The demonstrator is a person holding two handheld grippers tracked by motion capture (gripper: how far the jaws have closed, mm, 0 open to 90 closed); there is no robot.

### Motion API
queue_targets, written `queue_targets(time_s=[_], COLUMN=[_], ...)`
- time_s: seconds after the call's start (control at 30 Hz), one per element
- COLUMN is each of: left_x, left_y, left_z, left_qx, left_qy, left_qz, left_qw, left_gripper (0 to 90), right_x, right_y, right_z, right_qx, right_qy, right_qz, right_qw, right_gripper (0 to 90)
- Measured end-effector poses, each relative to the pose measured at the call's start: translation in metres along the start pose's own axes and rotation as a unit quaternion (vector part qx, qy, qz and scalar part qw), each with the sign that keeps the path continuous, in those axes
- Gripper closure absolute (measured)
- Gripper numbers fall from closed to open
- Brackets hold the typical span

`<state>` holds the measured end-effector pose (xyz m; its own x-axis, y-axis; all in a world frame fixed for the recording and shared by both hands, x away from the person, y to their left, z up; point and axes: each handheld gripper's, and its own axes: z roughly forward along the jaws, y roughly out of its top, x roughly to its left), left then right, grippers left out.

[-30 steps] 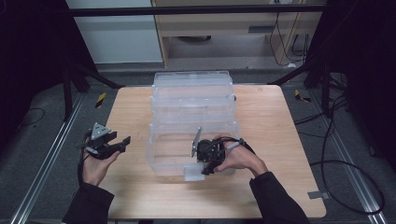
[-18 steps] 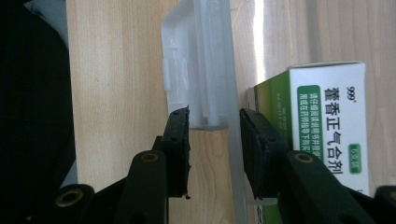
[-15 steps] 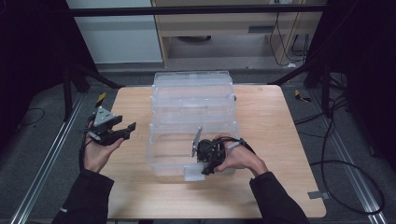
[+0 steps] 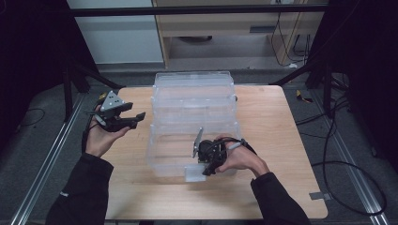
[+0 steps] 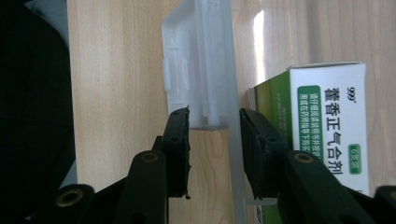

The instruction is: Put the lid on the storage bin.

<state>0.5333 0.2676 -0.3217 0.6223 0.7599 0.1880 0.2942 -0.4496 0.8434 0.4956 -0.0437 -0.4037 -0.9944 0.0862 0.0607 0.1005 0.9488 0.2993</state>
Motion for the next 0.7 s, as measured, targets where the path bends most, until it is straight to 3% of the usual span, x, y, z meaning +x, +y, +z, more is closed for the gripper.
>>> queue_targets(time_s=[0.27, 0.47, 0.7], left_x=[0.002, 0.001, 0.003], left_y=[0.025, 0.037, 0.050], left_z=[0.004, 0.010, 0.017], left_qx=[0.014, 0.021, 0.036], left_qy=[-0.022, -0.046, -0.072], left_qz=[0.045, 0.061, 0.102], left_qw=[0.9986, 0.9968, 0.9915], left_gripper=[36.5, 36.6, 37.0], right_x=[-0.001, -0.001, -0.001], right_y=[0.000, 0.000, -0.001], right_z=[0.000, 0.000, 0.000], right_qx=[-0.002, -0.003, -0.004], right_qy=[0.004, 0.003, 0.005], right_qz=[-0.002, -0.005, -0.006], right_qw=[1.0000, 1.0000, 1.0000], right_gripper=[64.6, 64.6, 64.6])
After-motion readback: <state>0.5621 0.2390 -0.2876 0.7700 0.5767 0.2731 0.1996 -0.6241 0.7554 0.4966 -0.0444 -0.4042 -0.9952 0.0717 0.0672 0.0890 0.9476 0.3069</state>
